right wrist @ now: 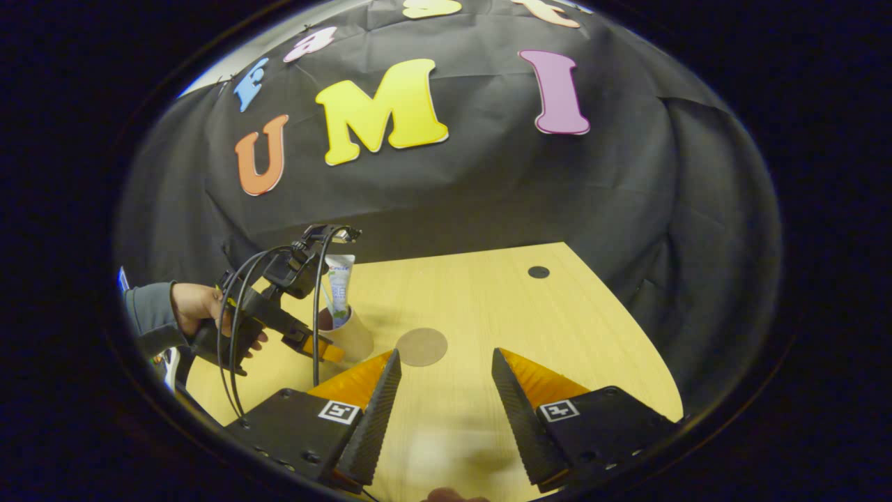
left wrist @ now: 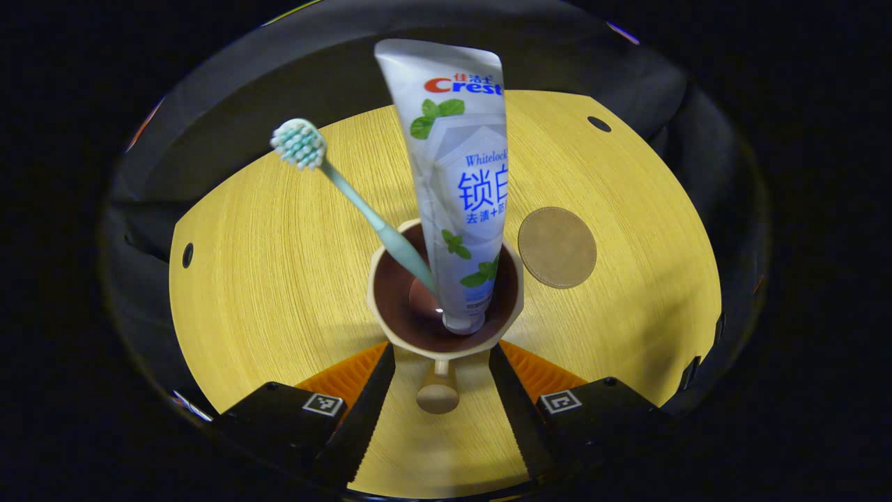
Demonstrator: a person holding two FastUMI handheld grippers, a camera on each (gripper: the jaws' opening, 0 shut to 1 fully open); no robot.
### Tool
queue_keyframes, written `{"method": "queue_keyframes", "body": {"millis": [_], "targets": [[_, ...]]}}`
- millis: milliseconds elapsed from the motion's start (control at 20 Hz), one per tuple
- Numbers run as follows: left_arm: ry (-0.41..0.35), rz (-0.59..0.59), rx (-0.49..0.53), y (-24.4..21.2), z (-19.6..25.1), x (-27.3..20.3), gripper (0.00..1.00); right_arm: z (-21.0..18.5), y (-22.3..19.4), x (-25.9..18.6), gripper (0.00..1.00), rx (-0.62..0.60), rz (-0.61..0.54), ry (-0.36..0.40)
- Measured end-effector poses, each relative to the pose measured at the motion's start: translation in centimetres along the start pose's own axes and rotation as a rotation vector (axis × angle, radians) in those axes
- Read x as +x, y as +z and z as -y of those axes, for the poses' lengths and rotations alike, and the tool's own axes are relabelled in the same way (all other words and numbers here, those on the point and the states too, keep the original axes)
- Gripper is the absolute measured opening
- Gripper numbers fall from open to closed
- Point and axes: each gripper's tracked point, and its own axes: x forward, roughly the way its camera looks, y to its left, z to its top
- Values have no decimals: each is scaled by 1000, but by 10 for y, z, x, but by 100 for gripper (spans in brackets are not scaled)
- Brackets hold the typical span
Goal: Put the toothbrush and toothpaste on the desktop into the cup, then pick up the cup and place it on the coaster on the desktop.
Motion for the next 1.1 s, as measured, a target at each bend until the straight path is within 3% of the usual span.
{"method": "queue_keyframes", "body": {"millis": [300, 350, 400, 450, 950, 1100], "targets": [[-5, -63, 28, 14, 4, -12, 54, -7, 1, 4, 78, 54, -14, 5], [-7, -69, 22, -22, 15, -2, 47, -9, 3, 6, 78, 63, -10, 8], [-9, -73, 18, 3, -11, -5, 42, -9, 3, 7, 78, 66, -9, 5], [-14, -70, 13, 9, 14, -7, 34, -9, 2, 7, 75, 68, -11, 5], [-63, -31, -37, 7, 13, -9, 25, -3, -2, 0, 78, 54, -15, -4], [-48, 5, -2, 14, 13, -15, 25, 3, -1, -5, 75, 55, -7, -7]]}}
